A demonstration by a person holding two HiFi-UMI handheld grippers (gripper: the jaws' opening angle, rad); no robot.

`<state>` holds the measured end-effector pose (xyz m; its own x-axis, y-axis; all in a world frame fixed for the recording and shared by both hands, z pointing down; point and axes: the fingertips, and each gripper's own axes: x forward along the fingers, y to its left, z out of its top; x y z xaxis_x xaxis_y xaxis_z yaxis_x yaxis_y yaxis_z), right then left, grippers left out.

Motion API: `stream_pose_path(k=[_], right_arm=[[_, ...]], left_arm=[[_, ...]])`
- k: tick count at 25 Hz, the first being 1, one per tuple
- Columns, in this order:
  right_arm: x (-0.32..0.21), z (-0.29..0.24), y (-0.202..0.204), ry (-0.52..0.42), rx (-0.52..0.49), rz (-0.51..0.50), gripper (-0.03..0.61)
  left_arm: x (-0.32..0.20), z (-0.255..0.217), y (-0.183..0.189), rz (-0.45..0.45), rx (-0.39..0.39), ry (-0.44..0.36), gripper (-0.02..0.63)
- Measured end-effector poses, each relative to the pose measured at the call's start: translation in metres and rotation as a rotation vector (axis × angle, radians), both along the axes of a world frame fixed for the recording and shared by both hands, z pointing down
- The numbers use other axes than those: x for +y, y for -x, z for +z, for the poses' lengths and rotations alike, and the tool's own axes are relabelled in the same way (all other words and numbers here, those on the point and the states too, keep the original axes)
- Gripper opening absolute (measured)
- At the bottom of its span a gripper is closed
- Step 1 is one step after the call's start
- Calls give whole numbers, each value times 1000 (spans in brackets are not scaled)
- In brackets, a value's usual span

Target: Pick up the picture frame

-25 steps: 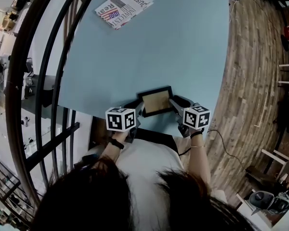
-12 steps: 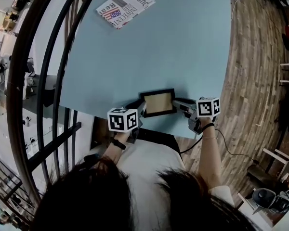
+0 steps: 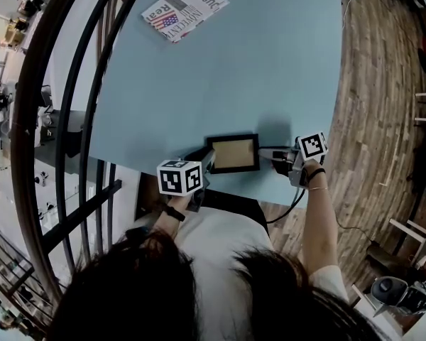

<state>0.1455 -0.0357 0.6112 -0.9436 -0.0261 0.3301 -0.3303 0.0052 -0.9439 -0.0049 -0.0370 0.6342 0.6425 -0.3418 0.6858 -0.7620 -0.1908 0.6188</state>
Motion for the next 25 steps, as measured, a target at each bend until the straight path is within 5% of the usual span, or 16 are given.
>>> stream_pose_path(k=[6, 12, 15, 18, 21, 25], right_arm=[[-2, -6, 9, -59, -6, -78, 107], [6, 3, 9, -13, 88, -225, 103], [-6, 4, 10, -46, 125, -219, 104], [-4, 6, 9, 33, 104, -214, 103], [12, 11, 9, 79, 138, -327, 58], [3, 9, 11, 6, 142, -333, 72]], left_arm=[[-1, 0, 2, -4, 0, 1, 141], [-1, 0, 1, -7, -1, 1, 140], [-2, 0, 2, -12, 5, 5, 140], [-3, 1, 1, -13, 9, 11, 140], [-2, 1, 1, -6, 0, 5, 138], [-2, 1, 3, -4, 10, 13, 138]])
